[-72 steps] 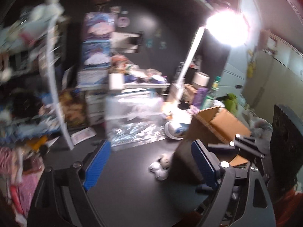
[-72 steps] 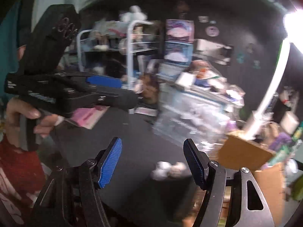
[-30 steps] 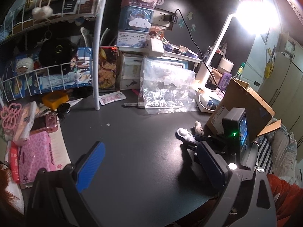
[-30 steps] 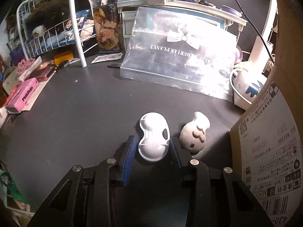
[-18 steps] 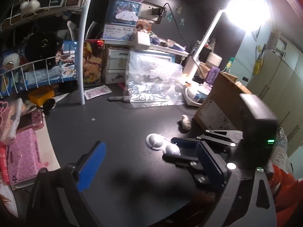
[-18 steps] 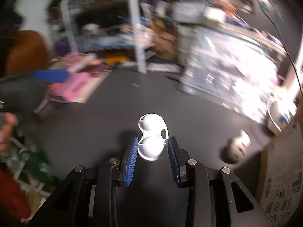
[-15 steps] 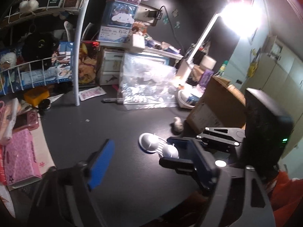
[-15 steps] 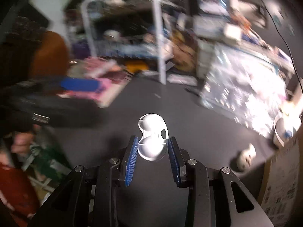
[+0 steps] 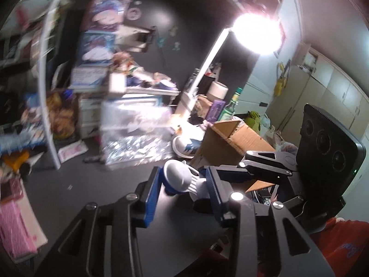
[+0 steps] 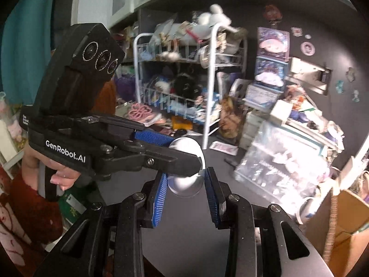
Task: Organize objects
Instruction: 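Grasp the figurine with the left tool while the right tool releases it, then carry the figurine into the cardboard box and open the left tool, then reach the right tool to the white-and-brown figurine and grasp it, then grasp the figurine with the left tool while the right tool releases it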
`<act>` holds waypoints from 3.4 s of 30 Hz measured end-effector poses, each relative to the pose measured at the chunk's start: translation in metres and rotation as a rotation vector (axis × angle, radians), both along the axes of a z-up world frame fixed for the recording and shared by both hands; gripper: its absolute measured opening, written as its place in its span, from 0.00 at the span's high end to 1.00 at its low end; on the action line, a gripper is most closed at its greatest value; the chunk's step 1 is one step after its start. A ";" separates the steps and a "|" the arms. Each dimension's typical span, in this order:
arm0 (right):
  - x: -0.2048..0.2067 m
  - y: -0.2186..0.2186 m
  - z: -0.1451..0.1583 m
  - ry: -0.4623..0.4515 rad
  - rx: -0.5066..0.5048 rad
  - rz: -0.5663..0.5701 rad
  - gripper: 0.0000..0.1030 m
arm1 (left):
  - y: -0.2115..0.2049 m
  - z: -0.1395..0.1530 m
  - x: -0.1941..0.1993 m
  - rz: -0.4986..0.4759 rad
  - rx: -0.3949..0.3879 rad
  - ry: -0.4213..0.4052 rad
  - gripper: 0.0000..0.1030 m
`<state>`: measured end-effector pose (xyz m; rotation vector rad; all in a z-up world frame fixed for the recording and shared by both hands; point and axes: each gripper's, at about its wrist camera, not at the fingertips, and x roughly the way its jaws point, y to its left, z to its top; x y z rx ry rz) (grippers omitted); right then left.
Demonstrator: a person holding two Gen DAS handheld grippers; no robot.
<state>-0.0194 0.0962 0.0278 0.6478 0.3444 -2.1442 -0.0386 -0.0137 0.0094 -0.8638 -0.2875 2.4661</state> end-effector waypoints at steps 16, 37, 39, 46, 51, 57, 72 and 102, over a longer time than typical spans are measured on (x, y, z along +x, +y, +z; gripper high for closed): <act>-0.047 0.152 0.021 -0.094 0.080 -0.286 0.73 | 0.172 0.011 -0.102 -0.262 -0.121 -0.083 0.65; -0.061 0.181 0.009 -0.141 0.126 -0.415 0.54 | 0.127 0.025 -0.078 -0.091 -0.162 -0.010 0.22; -0.056 0.172 0.015 -0.136 0.114 -0.401 0.54 | 0.111 0.028 -0.069 -0.062 -0.156 0.003 0.21; -0.022 0.114 0.031 -0.081 0.068 -0.299 0.54 | 0.043 0.025 -0.031 0.070 -0.146 0.044 0.17; 0.001 0.054 0.018 -0.106 0.045 -0.193 0.54 | -0.002 0.005 -0.003 0.163 -0.160 0.048 0.17; 0.011 0.002 -0.030 -0.210 0.026 -0.154 0.54 | -0.042 -0.035 0.020 0.214 -0.185 0.019 0.17; -0.068 0.001 -0.144 -0.203 0.285 -0.593 0.54 | -0.073 -0.092 0.042 0.206 -0.135 -0.067 0.17; 0.002 -0.050 -0.055 -0.074 0.094 -0.077 0.82 | -0.036 -0.058 0.020 0.031 0.005 -0.074 0.42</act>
